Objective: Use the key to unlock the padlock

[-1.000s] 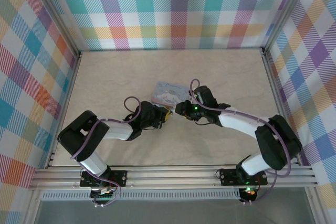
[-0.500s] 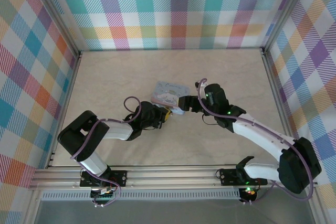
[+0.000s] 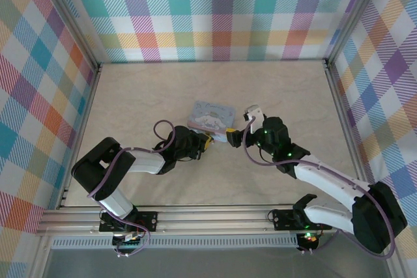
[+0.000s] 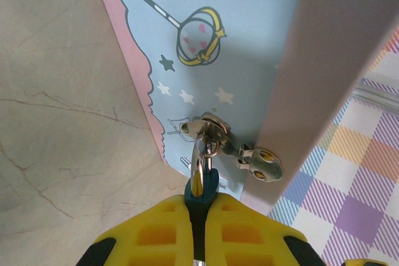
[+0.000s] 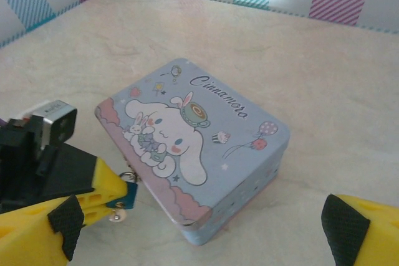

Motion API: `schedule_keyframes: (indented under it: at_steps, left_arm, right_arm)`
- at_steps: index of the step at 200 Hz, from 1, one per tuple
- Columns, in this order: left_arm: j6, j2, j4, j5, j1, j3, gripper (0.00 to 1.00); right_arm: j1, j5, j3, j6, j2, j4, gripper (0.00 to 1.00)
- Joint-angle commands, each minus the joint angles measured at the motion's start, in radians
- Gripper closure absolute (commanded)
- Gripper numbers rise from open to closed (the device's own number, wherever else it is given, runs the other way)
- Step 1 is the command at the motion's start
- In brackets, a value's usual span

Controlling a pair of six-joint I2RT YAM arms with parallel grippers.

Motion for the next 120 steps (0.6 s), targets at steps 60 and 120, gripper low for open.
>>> schedule_keyframes:
  at_steps: [60,120]
  left_arm:
    - [-0.033,-0.053,-0.072,-0.004,-0.007,0.014,1.0]
    - [-0.039,-0.064,-0.099,0.001,-0.009,0.025,1.0]
  right_arm:
    - [0.003,-0.18,0.022,-0.444,0.102,0.064,0.0]
    - [0.053,-0.223,-0.017,-0.768,0.097,0.016,0.0]
